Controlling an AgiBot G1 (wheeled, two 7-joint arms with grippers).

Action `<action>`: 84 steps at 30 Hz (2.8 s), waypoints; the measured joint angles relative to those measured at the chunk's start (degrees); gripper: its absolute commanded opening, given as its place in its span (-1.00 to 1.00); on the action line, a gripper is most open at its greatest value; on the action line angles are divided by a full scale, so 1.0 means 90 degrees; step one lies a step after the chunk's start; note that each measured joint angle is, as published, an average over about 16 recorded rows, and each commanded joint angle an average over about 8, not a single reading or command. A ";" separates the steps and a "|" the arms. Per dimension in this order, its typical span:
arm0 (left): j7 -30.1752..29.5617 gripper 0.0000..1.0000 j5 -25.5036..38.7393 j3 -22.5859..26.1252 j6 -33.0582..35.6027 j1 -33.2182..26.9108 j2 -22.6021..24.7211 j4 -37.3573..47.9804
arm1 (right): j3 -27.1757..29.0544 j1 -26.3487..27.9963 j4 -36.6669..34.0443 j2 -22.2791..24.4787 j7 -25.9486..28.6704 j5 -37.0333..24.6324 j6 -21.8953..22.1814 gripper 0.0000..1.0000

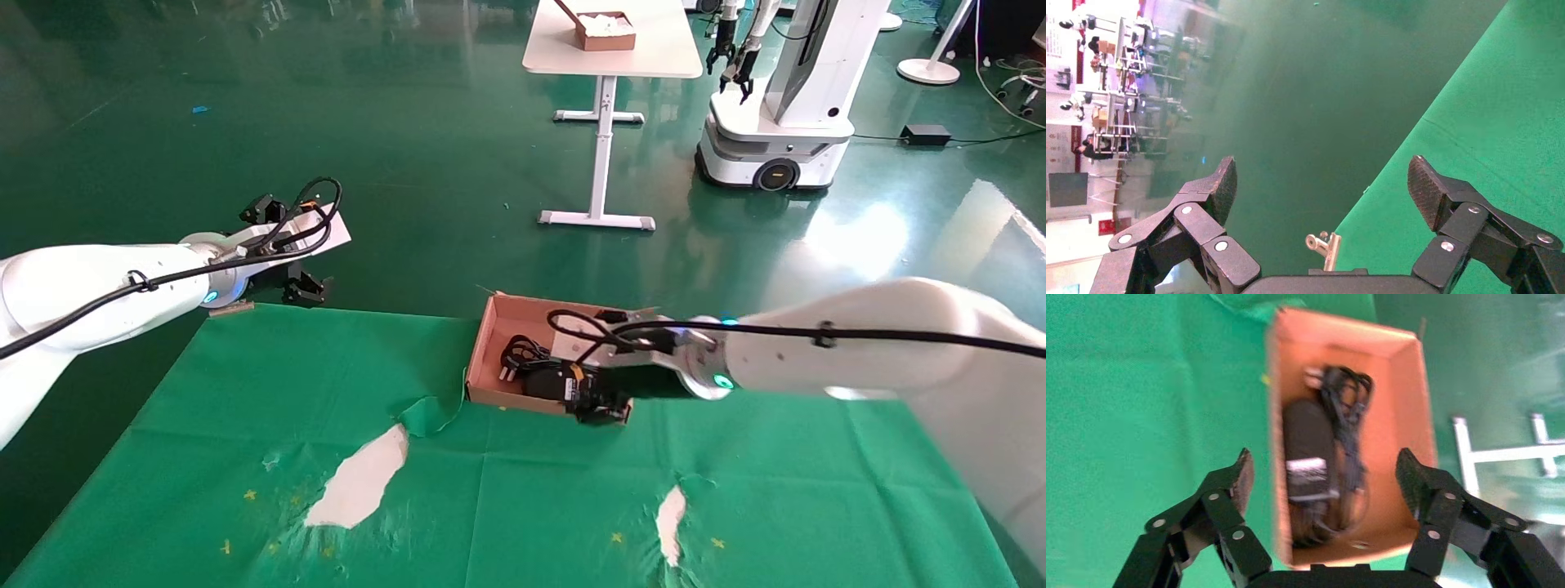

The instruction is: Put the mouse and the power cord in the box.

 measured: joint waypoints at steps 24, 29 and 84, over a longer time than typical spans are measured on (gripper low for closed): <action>-0.0043 1.00 -0.0285 -0.0362 0.0394 0.0261 -0.0233 -0.0384 | 0.2105 -0.1738 0.1856 0.1924 0.0074 0.3016 -0.1900 1.00; -0.0093 1.00 -0.0631 -0.0801 0.0873 0.0577 -0.0514 -0.0848 | 0.2550 -0.2105 0.2249 0.2330 0.0089 0.3653 -0.2301 1.00; -0.0745 1.00 -0.5132 -0.6514 0.7113 0.4682 -0.4173 -0.6900 | 0.4220 -0.3491 0.3729 0.3877 0.0138 0.6081 -0.3821 1.00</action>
